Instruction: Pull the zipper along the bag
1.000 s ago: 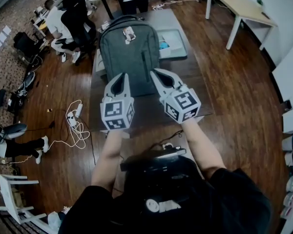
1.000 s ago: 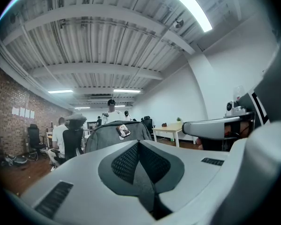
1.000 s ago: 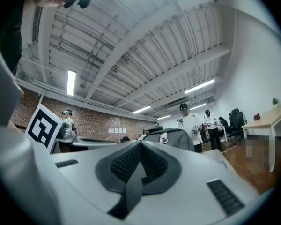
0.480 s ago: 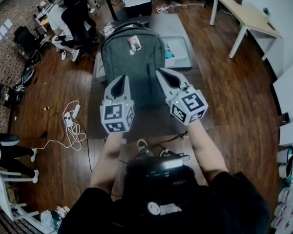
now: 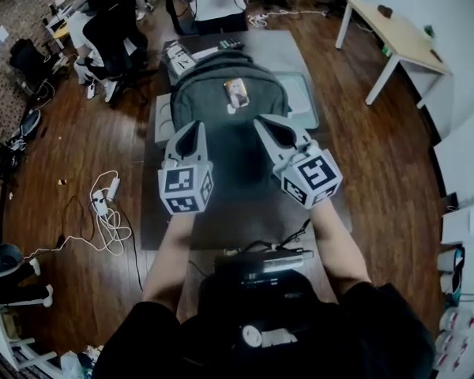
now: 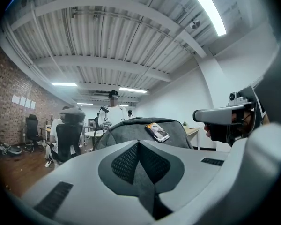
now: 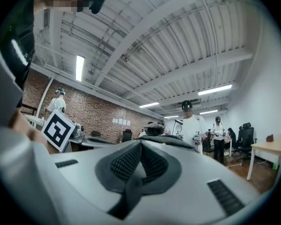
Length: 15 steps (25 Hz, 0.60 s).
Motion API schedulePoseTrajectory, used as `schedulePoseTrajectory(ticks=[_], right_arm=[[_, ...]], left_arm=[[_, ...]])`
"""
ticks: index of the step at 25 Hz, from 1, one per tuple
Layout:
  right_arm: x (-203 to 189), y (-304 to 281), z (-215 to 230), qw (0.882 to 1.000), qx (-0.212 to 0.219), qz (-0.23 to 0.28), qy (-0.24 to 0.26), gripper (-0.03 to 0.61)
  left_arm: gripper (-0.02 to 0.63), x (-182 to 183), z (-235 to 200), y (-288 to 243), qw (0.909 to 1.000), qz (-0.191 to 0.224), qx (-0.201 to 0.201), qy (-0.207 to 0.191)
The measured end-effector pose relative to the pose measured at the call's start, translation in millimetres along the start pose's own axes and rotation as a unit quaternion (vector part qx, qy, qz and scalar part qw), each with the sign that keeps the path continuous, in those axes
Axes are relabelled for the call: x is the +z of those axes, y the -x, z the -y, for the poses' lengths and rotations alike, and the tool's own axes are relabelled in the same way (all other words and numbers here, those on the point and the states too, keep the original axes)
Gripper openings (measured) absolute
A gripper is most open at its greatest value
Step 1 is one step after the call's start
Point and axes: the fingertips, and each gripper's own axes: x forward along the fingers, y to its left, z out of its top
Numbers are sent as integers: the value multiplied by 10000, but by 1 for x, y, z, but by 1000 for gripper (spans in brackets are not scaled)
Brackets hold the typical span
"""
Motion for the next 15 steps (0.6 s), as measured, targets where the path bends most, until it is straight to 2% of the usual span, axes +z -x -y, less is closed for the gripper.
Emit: schedulePoseTrajectory(ticks=[4, 6, 9, 10, 11, 13, 14, 15], right_arm=[[1, -32, -3, 9997, 197, -81, 112, 6], [1, -42, -6, 9995, 286, -103, 93, 8], [-4, -52, -10, 9989, 356, -236, 171, 18], [-8, -56, -13, 9986, 387, -294, 206, 18], [-12, -59, -17, 9982, 427, -347, 226, 18], [-19, -67, -25, 9975, 509, -422, 252, 18], [-21, -70, -27, 9971, 540, -447, 278, 18], [-23, -71, -28, 9968, 570, -467, 322, 18]], left_arm=[[-2, 4, -22, -15, 9999, 32, -121, -77], [-2, 23, -33, -24, 9980, 137, -343, -505], [7, 56, -52, -44, 9874, 193, -962, -1239], [84, 64, -58, -52, 9824, 143, -1258, -1374], [189, 69, -63, -61, 9762, 31, -1573, -1492], [350, 67, -71, -81, 9584, -410, -2157, -1825], [383, 62, -72, -93, 9468, -680, -2411, -2020], [383, 56, -69, -104, 9351, -921, -2653, -2161]])
